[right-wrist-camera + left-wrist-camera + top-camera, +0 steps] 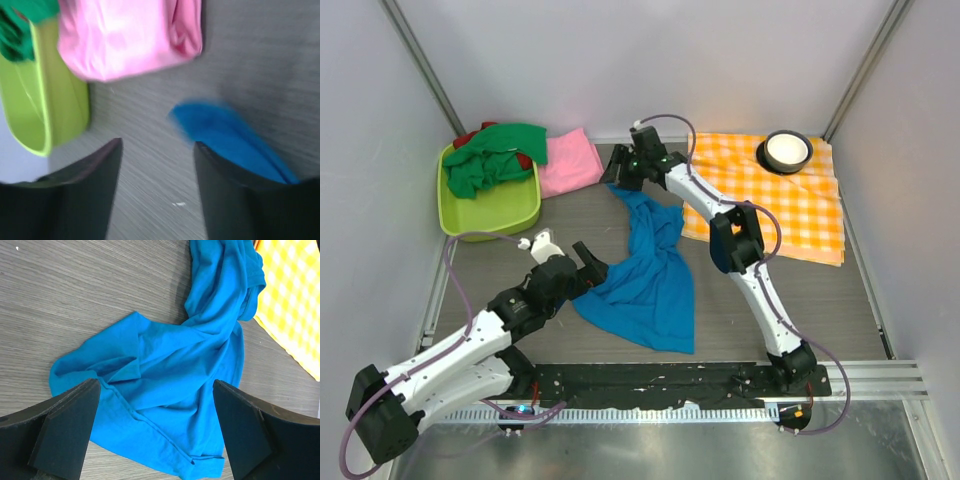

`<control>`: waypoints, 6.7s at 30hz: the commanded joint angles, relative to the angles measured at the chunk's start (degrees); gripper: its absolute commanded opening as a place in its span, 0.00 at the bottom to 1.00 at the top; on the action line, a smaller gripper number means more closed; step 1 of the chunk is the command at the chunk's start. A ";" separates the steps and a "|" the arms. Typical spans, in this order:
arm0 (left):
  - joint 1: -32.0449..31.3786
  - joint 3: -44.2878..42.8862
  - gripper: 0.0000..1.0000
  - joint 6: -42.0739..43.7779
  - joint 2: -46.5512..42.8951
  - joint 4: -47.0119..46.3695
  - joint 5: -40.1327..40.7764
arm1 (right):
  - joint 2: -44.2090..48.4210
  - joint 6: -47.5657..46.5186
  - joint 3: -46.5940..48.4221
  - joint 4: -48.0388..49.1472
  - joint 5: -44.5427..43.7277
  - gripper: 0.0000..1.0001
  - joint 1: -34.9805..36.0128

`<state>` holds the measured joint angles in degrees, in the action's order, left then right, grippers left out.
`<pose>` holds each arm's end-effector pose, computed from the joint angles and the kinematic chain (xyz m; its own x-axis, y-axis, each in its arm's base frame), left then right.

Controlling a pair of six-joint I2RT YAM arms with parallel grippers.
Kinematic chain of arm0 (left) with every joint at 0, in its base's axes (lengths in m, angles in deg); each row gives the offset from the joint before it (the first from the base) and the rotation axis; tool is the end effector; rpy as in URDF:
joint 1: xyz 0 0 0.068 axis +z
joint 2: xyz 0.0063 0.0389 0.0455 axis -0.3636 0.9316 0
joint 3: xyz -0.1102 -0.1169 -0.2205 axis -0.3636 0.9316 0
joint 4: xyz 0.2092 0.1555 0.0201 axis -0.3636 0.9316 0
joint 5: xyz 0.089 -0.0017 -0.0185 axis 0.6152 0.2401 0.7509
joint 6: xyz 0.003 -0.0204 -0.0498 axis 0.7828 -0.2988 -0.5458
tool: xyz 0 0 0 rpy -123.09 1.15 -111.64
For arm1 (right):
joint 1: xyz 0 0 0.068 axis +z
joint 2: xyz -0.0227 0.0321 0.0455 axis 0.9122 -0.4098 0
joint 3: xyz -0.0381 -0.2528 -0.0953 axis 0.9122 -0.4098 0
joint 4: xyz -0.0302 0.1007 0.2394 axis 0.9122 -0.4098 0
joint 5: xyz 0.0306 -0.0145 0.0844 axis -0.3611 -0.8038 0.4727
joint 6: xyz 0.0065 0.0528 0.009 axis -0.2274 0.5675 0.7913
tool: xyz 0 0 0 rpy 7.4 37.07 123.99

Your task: Fold and stack the t-shirts

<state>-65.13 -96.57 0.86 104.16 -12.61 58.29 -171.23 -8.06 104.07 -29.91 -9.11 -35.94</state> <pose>0.1395 -0.1138 0.2318 -0.5517 -0.5823 -0.5972 -0.1862 0.7839 -0.5923 0.5051 0.3021 0.2024 -0.8262 0.2486 -0.5056 -0.1874 0.7251 0.6627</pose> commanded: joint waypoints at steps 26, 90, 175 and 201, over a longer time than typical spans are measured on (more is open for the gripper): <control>-7.96 -11.97 0.96 -1.33 26.48 -8.38 -4.45 | 52.17 -24.10 -60.37 -0.02 -39.58 0.97 2.74; 2.24 -12.59 0.39 16.52 33.68 2.18 -4.08 | 51.47 -21.81 -64.50 1.83 -36.68 0.85 2.74; 16.48 -8.98 0.00 3.77 -3.06 19.32 12.09 | 53.79 -9.24 -66.37 2.35 -54.54 0.91 9.27; 18.59 -7.14 0.00 4.48 0.72 14.13 7.00 | 35.65 -18.56 -56.77 -1.51 -46.97 0.67 4.67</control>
<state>-47.06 -103.63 4.70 104.53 4.46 65.88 -134.32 -25.06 46.30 -31.39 -56.39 -30.59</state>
